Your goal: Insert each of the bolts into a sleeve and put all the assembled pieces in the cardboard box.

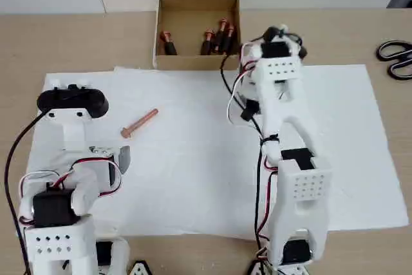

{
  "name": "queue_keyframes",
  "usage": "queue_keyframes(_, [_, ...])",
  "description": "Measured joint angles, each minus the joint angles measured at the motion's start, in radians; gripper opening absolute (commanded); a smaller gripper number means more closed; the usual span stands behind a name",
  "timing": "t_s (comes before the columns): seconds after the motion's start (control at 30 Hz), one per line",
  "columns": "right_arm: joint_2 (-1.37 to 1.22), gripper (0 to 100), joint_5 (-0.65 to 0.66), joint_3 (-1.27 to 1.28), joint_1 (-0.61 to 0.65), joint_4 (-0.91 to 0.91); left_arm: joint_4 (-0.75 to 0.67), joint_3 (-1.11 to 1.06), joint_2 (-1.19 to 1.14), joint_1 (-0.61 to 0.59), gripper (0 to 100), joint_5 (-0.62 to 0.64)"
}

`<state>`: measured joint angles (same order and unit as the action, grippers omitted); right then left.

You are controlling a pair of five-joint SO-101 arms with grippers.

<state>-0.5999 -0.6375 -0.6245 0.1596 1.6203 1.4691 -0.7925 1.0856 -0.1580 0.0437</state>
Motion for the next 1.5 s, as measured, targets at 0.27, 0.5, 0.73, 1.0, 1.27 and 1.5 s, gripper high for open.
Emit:
queue_keyframes(0.27, [-0.008,0.4,0.354,-0.074,-0.071,0.069,0.000,0.000,0.000,0.000,22,0.000])
queue_keyframes(0.5, [-0.091,0.7,0.614,-0.074,-0.049,0.068,0.000,0.000,0.000,0.000,22,0.000])
queue_keyframes(0.73, [-0.193,1.9,0.684,-0.074,-0.048,0.043,0.000,0.000,0.000,0.000,22,0.000])
queue_keyframes(1.0, [-0.196,14.9,0.700,-0.075,-0.041,0.044,0.000,0.000,0.000,0.000,22,0.000])
queue_keyframes(1.27, [-0.183,15.0,0.727,-0.080,-0.029,0.077,0.000,0.000,0.000,0.000,22,0.000])
queue_keyframes(1.5, [-0.127,14.9,0.727,-0.060,-0.029,0.084,0.000,0.000,0.000,0.000,22,0.000])
